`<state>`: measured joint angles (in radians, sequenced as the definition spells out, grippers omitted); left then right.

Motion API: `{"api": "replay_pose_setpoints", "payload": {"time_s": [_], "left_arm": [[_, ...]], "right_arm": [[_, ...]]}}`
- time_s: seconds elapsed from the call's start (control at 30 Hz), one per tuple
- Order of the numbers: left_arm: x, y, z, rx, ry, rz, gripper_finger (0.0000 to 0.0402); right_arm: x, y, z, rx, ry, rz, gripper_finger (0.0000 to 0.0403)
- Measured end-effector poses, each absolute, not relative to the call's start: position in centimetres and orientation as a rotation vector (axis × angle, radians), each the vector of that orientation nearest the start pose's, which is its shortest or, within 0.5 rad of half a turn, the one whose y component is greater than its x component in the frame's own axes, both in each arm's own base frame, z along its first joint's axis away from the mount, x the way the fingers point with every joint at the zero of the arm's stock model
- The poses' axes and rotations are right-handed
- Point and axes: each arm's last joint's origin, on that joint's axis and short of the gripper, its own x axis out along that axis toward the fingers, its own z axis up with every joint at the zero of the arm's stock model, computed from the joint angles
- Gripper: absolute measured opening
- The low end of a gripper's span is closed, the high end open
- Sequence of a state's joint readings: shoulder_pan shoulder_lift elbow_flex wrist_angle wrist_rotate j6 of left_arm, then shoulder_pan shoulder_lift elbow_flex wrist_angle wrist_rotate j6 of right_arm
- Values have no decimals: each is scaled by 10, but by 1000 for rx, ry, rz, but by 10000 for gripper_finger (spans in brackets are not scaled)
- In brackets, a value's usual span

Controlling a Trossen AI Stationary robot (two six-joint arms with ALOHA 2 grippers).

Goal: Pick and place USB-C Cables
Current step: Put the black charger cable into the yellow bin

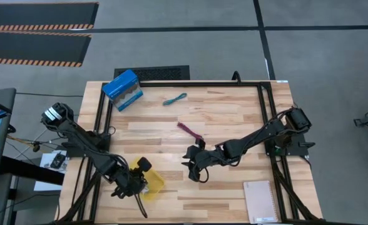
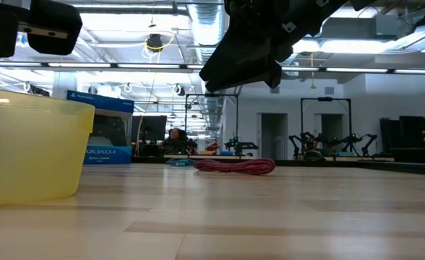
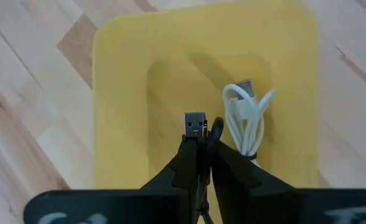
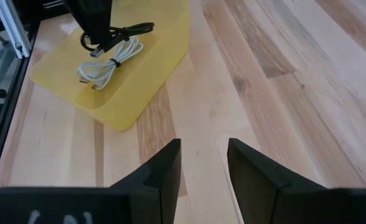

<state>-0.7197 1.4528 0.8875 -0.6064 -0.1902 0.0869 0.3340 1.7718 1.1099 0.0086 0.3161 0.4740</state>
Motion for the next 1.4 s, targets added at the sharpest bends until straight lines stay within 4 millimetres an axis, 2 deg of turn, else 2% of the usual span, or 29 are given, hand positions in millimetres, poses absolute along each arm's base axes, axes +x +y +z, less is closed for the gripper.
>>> {"api": "replay_pose_setpoints", "payload": {"time_s": [0.33, 0.6, 0.8, 1.23, 1.4], "left_arm": [[207, -173, 192, 586, 1042, -522, 15], [215, -177, 177, 611, 1067, -553, 14], [218, -175, 177, 584, 1075, -566, 14], [219, -173, 177, 581, 1078, -572, 48], [219, -174, 177, 553, 1084, -557, 65]], "right_arm": [[361, 115, 202, 251, 600, -128, 154], [362, 115, 202, 254, 591, -125, 154], [363, 116, 203, 254, 578, -120, 154], [362, 116, 203, 251, 580, -119, 155], [362, 116, 203, 251, 580, -119, 168]]}}
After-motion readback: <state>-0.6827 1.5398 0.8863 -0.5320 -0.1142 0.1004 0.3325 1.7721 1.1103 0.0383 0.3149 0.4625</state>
